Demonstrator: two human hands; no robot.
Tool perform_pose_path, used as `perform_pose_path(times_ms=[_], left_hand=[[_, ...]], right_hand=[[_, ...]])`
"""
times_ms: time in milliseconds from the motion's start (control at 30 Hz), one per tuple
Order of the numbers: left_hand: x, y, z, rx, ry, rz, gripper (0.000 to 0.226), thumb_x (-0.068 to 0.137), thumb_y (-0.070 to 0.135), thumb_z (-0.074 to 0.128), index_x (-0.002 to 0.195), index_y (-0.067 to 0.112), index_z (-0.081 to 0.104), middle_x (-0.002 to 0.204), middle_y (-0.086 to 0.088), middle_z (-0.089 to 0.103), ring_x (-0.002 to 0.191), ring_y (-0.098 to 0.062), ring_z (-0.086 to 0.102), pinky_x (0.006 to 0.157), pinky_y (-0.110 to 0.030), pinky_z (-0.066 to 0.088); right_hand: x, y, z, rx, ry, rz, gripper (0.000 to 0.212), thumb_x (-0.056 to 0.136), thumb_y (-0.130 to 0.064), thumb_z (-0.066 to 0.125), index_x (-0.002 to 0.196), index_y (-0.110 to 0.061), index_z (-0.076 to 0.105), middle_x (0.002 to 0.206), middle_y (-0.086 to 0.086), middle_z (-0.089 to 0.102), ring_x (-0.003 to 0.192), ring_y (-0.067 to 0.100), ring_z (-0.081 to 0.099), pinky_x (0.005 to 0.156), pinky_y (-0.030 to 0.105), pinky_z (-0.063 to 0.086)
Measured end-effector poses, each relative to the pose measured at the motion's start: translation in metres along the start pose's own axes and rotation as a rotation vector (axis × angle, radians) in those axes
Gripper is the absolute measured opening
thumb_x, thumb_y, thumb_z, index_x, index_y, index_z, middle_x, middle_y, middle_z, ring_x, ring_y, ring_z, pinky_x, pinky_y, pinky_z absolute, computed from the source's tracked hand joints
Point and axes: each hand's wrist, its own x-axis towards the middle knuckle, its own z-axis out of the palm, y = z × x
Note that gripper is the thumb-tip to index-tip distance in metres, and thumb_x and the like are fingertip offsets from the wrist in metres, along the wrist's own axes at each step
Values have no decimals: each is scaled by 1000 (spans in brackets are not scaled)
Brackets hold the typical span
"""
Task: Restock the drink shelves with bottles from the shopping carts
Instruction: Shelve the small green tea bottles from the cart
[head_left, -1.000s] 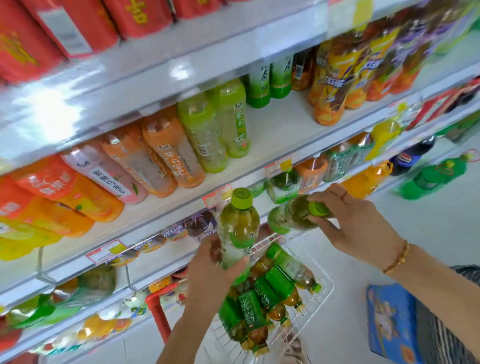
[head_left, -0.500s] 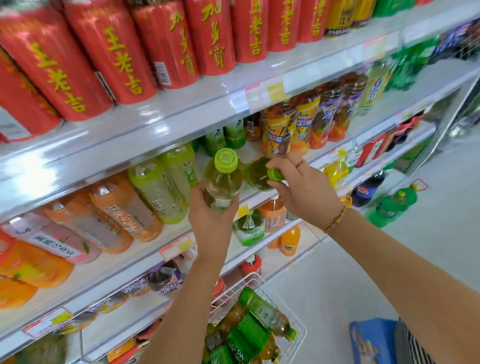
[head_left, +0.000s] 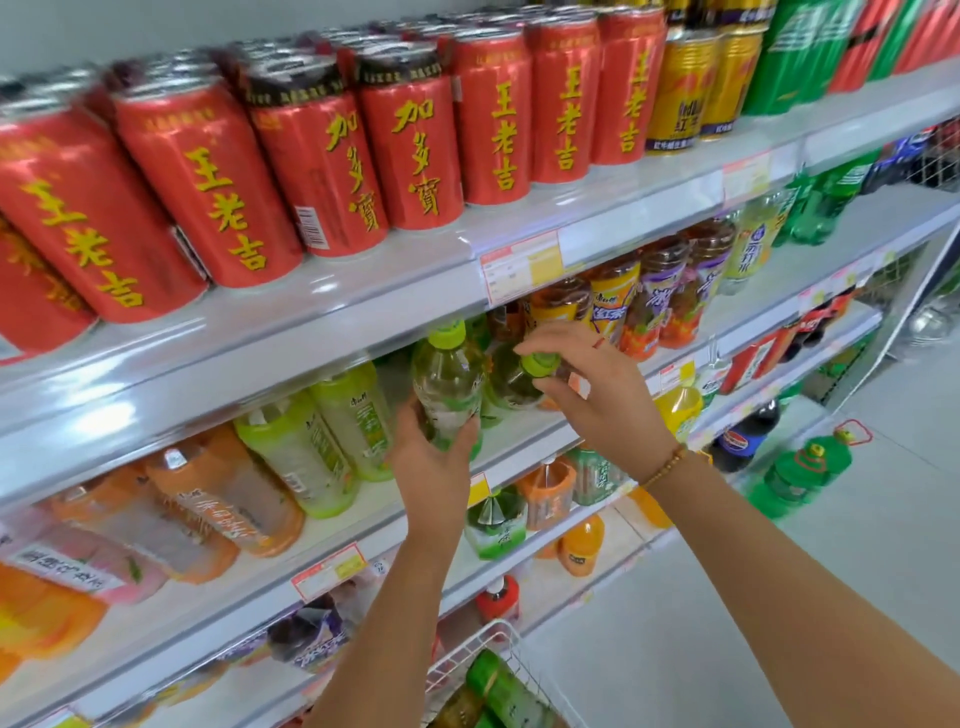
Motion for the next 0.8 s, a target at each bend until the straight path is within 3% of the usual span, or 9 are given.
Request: perform_pose_path(times_ms=[100, 167, 267, 333, 400, 533, 700, 800], left_hand=[[8, -6, 6, 22, -22, -37, 53, 75, 13, 77, 122, 7, 51, 112, -4, 65, 102, -17, 63, 92, -34, 51], [9, -7, 9, 5, -42, -66, 51, 76, 11, 76, 121, 8, 52, 109, -2, 66, 100, -14, 63, 90, -28, 50], [13, -13, 14, -36, -3, -122, 47, 79, 18, 74, 121, 11, 54, 107, -1, 67, 98, -15, 64, 88, -28, 51], [21, -17, 20, -42, 66, -157, 51, 79, 30, 73, 123, 13, 55, 108, -1, 66, 99, -18, 63, 90, -37, 52], [32, -20, 27, -11, 118, -181, 56, 77, 37, 72, 125, 15, 55, 108, -3, 66, 101, -22, 61, 90, -43, 51], [46, -22, 41, -16, 202, -169, 57, 83, 24, 70, 133, 9, 49, 124, -8, 62, 116, -23, 57, 99, -43, 45], [52, -35, 51, -16, 246, -208, 50, 89, 20, 63, 133, 5, 48, 125, -8, 61, 116, -20, 57, 100, -33, 44], [51, -46, 54, 19, 251, -332, 41, 93, 18, 57, 129, 0, 50, 125, -14, 60, 116, -27, 56, 98, -32, 43]], right_hand=[[-8, 6, 14, 250, 128, 206, 41, 85, -8, 61, 120, -29, 56, 120, -16, 54, 108, 13, 57, 87, 39, 53], [-7, 8, 19, 313, 186, 261, 43, 84, -11, 59, 120, -35, 53, 121, -17, 52, 110, 15, 57, 85, 42, 53], [0, 3, 25, 193, 175, 177, 43, 84, -5, 60, 121, -25, 55, 117, -11, 53, 107, 7, 54, 89, 27, 49], [3, -1, 32, 94, 143, 119, 41, 83, 0, 61, 121, -17, 56, 118, -3, 54, 104, 5, 51, 87, 17, 45], [2, -1, 40, 72, 145, 115, 39, 84, 1, 60, 120, -14, 56, 119, 0, 54, 108, 5, 50, 91, 20, 44], [-9, 9, 53, 113, 257, 111, 35, 83, 5, 60, 114, -11, 56, 114, -4, 52, 109, 8, 50, 92, 32, 47], [-19, 18, 66, 114, 341, 159, 36, 84, 6, 60, 114, -13, 52, 113, -14, 45, 106, 9, 49, 88, 25, 47], [-26, 24, 75, 108, 347, 165, 35, 83, 8, 60, 112, -10, 54, 113, 0, 50, 106, 11, 50, 89, 20, 45]])
